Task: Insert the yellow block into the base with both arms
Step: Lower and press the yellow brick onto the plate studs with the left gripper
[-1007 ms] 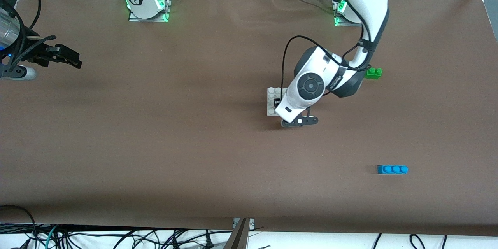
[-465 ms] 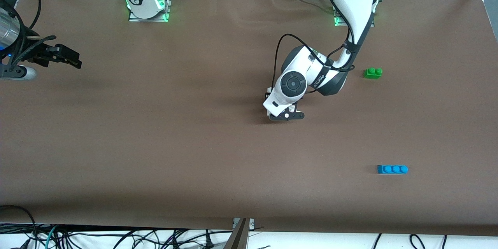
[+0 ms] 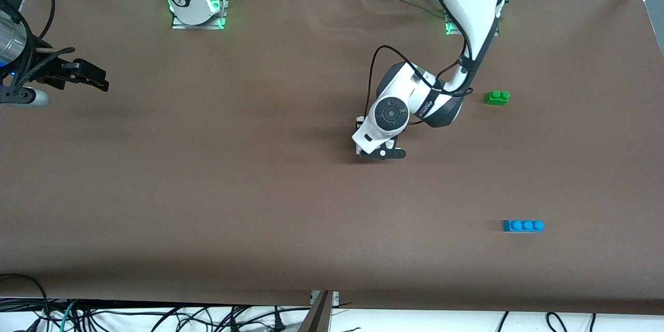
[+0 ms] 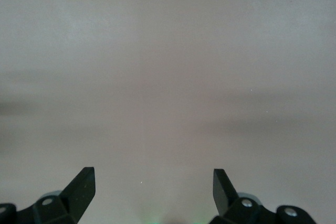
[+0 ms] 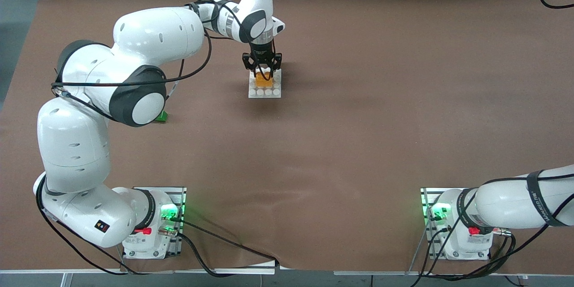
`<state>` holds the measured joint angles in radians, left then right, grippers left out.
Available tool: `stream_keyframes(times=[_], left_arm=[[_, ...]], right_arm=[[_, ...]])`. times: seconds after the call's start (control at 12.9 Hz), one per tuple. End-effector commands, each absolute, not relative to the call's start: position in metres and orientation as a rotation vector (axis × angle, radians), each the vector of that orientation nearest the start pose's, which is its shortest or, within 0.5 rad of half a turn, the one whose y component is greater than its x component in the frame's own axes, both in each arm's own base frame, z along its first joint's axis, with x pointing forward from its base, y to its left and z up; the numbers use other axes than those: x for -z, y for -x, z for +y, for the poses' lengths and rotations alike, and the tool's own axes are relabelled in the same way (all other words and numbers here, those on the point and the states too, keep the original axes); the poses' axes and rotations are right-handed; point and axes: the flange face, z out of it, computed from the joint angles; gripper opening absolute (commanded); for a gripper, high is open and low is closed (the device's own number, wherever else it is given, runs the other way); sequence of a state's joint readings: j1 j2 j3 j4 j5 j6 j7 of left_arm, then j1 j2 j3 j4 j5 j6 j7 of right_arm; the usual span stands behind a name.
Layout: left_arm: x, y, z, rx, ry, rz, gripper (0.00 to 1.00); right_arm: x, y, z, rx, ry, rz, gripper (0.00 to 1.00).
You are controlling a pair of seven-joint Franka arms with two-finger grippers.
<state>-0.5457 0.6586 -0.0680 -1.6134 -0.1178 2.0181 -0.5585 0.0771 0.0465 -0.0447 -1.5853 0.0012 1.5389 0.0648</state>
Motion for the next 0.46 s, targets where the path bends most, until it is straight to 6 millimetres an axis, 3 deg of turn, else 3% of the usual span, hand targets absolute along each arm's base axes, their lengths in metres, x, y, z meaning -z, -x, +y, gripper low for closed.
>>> stream_keyframes(times=[0.0, 0.39], left_arm=[[-0.2229, -0.5372, -0.3843, -0.472, 3.088, 0.006, 0.26], [-0.2159, -0.5368, -0.3849, -0.467, 3.087, 0.008, 0.25]], right_arm=[[-0.5930, -0.5612, 0.0163, -0.152, 3.148, 0.043, 0.99], [-0.5930, -0.5611, 0.0174, -0.152, 3.147, 0.046, 0.99]])
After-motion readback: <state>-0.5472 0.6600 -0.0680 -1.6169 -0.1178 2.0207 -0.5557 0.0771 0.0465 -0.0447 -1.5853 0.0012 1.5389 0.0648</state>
